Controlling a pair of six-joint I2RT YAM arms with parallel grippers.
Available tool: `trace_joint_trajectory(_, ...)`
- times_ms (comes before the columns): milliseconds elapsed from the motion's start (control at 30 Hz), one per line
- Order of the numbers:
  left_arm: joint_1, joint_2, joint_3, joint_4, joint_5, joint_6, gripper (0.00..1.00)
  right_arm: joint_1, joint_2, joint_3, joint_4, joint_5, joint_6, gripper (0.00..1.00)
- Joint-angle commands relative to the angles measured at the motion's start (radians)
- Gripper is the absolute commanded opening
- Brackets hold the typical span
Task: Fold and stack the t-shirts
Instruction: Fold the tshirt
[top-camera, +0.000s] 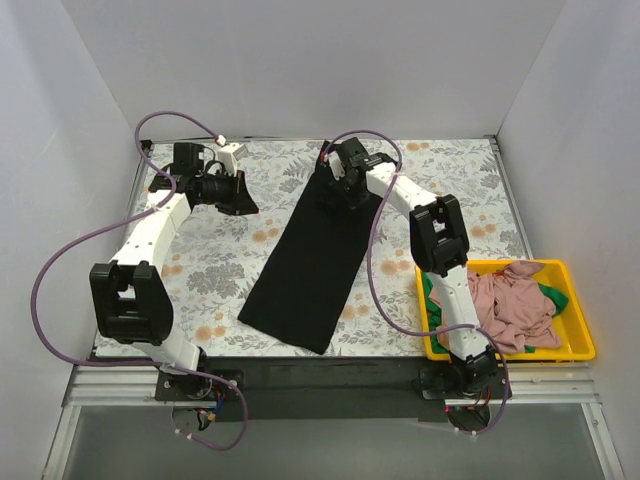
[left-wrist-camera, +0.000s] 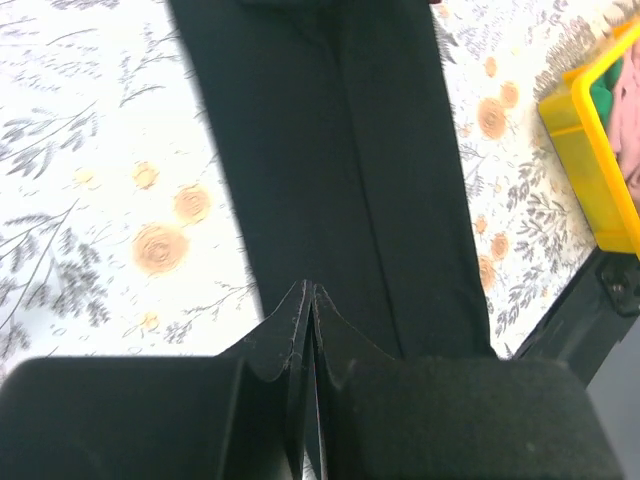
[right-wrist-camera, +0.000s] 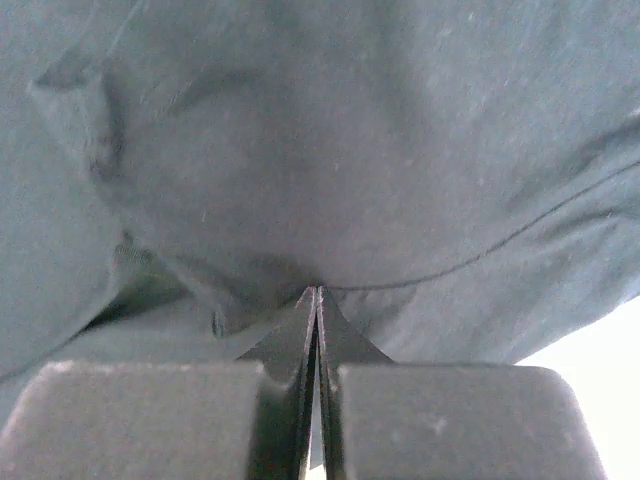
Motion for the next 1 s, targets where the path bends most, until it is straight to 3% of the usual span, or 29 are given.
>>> trace_joint_trajectory(0,0.030,-0.085,-0.030,0.032,0.017,-0.021,0.00,0.013,0.054,0.060,-0.017,0.071,-0.008,0.01)
trace_joint_trajectory(167,0.051,-0.094,-0.077,0.031,0.032,-0.003,0.00,0.054,0.136,0.167,-0.016,0.050,-0.046,0.01)
trace_joint_trajectory(400,0.053,-0.141,-0.154,-0.060,0.017,0.115,0.00,0.113,0.216,0.244,0.131,0.067,-0.118,0.01)
trace_joint_trajectory(667,0.051,-0.176,-0.220,-0.110,0.042,0.148,0.00,0.118,0.203,0.200,0.439,0.131,-0.259,0.01)
trace_joint_trajectory(767,0.051,-0.194,-0.234,-0.095,0.054,0.157,0.00,0.105,0.161,0.195,0.461,0.129,-0.294,0.01)
trace_joint_trajectory(967,0.051,-0.184,-0.261,-0.147,0.086,0.279,0.00,0.116,-0.094,0.082,0.389,0.004,-0.311,0.01)
